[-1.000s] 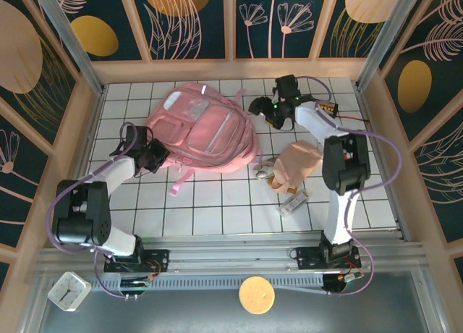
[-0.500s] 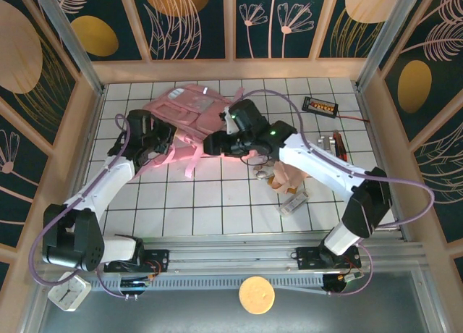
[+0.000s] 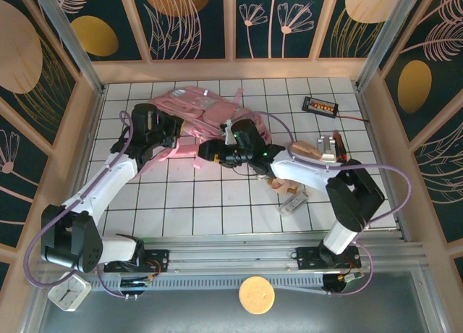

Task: Pack books, pencil case, and school supplies into a backpack

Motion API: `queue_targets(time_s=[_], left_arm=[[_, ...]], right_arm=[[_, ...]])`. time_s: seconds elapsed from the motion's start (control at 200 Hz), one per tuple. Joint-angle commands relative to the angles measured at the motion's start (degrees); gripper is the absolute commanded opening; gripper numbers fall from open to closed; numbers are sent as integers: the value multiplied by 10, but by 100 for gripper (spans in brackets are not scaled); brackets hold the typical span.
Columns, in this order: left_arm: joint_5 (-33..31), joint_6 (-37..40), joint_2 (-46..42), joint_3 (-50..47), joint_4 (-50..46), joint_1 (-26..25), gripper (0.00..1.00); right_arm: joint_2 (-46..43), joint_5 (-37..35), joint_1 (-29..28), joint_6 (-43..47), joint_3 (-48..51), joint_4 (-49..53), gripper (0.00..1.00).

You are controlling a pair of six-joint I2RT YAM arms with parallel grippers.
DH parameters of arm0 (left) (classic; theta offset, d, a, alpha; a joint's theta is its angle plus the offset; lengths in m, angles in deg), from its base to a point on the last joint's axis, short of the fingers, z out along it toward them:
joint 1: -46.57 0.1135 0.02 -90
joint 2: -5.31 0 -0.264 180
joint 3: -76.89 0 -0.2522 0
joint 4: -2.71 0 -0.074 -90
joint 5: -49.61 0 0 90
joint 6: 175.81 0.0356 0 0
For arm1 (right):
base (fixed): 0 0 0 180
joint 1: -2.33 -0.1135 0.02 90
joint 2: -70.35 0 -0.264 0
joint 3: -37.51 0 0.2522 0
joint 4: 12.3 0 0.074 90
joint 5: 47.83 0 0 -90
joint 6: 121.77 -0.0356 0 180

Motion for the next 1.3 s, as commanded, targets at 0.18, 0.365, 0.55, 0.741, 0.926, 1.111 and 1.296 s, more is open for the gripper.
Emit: queue_targets(time_s=[0.18,0.365,0.55,0.741,0.926,1.111,1.296], left_arm=[[24,-38,-27,18,66,-12,0],[23,-45,-28,18,68,-18,0],[27,-49,-21,21,73,-20,0],[34,-53,-18,23,79,-21,0],[35,-53,-16,22,83,-21,0],[36,-53,-16,20,82,-21,0],[34,-52,-15,17,84,-20,0]], right_arm=[[50,10,25,-49,-23,-175,70],[66,10,30,-54,-35,-194,70],[74,-15,25,-50,-50,-187,64],[68,-36,27,-47,-52,-181,48],[70,-34,31,-48,-56,-172,34],[67,-39,33,-49,-51,-161,23],[52,-55,34,-41,-42,-131,0]])
